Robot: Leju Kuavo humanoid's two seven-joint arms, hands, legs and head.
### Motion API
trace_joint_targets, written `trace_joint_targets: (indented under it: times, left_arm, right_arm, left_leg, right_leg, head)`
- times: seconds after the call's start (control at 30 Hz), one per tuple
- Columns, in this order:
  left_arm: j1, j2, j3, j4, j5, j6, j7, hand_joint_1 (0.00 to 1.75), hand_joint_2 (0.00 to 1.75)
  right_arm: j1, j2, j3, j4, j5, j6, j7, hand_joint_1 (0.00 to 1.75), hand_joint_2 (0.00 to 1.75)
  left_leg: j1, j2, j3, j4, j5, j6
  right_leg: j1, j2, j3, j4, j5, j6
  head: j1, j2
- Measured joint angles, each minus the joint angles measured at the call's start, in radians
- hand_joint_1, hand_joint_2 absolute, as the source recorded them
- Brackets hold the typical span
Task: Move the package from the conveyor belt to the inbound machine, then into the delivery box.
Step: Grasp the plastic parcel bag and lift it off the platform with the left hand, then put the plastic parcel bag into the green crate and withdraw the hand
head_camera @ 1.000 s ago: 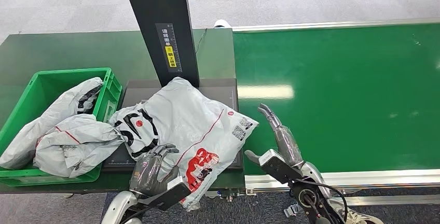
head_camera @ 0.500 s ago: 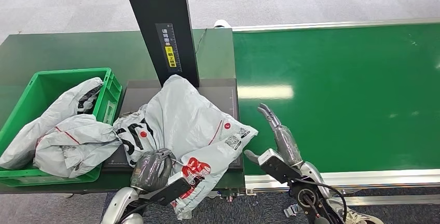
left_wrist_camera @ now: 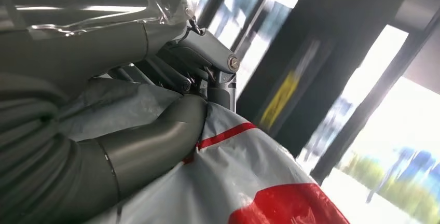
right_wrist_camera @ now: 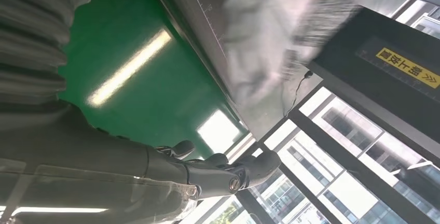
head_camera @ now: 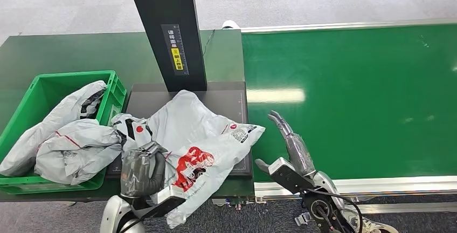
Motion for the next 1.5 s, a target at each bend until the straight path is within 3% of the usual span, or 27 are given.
trace_joint_targets:
  times: [0.13, 0.33, 0.57, 0.87, 1.07, 1.27, 1.37, 1.5]
  left_arm:
    - [0.022, -0.012, 0.037, -0.117, 0.01, 0.098, -0.157, 1.75, 1.75]
    - [0.034, -0.052, 0.108, -0.223, -0.012, 0.106, -0.258, 1.75, 1.75]
    - [0.03, -0.078, 0.152, -0.354, -0.085, 0.107, -0.261, 1.75, 1.75]
    - [0.005, -0.076, 0.173, -0.566, -0.163, 0.107, -0.261, 1.75, 1.75]
    - [-0.082, -0.07, 0.254, -0.649, -0.245, 0.107, -0.261, 1.75, 1.75]
    - [-0.202, -0.061, 0.396, -0.567, -0.27, 0.106, -0.259, 1.75, 1.75]
    - [-0.286, -0.052, 0.464, -0.42, -0.353, 0.104, -0.186, 1.75, 1.75]
    - [-0.416, 0.006, 0.536, -0.086, -0.489, 0.103, 0.133, 1.75, 1.75]
  right_arm:
    - [-0.004, -0.004, 0.0, 0.0, -0.014, 0.001, -0.006, 0.0, 1.75]
    - [-0.012, -0.007, 0.001, 0.0, -0.023, 0.001, -0.01, 0.0, 1.75]
    - [-0.027, -0.008, 0.004, 0.005, -0.032, -0.001, -0.014, 0.0, 1.75]
    - [-0.047, -0.017, 0.022, 0.03, -0.052, -0.01, -0.033, 0.0, 1.75]
    - [-0.051, -0.021, 0.03, 0.045, -0.056, -0.031, -0.042, 0.0, 1.75]
    - [-0.036, -0.028, 0.032, 0.047, -0.053, -0.049, -0.048, 0.0, 1.75]
    - [-0.026, -0.035, 0.032, 0.041, -0.054, -0.054, -0.036, 0.0, 1.75]
    - [-0.009, -0.044, 0.031, 0.019, -0.053, -0.053, -0.014, 0.0, 1.75]
  left_leg:
    - [0.0, 0.0, -0.001, 0.0, 0.0, 0.0]
    - [0.0, 0.0, -0.001, 0.0, 0.0, 0.0]
    - [0.0, 0.0, -0.001, 0.0, 0.0, 0.0]
    - [0.0, 0.0, -0.001, 0.0, 0.0, 0.0]
    - [0.0, 0.0, 0.0, 0.0, 0.0, 0.0]
    - [0.0, 0.0, 0.0, 0.0, 0.001, 0.0]
    - [0.0, -0.001, 0.001, 0.0, 0.001, 0.0]
    - [0.0, 0.002, 0.002, 0.0, 0.002, 0.0]
  right_leg:
    - [0.0, 0.0, 0.0, 0.0, 0.0, 0.0]
    - [0.0, 0.0, 0.0, 0.0, 0.0, 0.0]
    - [0.0, 0.0, 0.0, 0.0, 0.0, 0.0]
    - [0.0, 0.0, 0.0, 0.0, 0.0, 0.0]
    - [0.0, 0.0, 0.0, 0.0, 0.0, 0.0]
    - [0.0, 0.0, 0.0, 0.0, 0.0, 0.0]
    - [0.0, -0.001, 0.0, 0.0, 0.0, 0.0]
    - [0.0, 0.001, 0.0, 0.0, 0.001, -0.001]
  head:
    - [0.0, 0.0]
    - [0.0, 0.0]
    - [0.0, 0.0]
    - [0.0, 0.0]
    - [0.0, 0.0]
    - [0.0, 0.0]
    - [0.0, 0.0]
    - [0.0, 0.0]
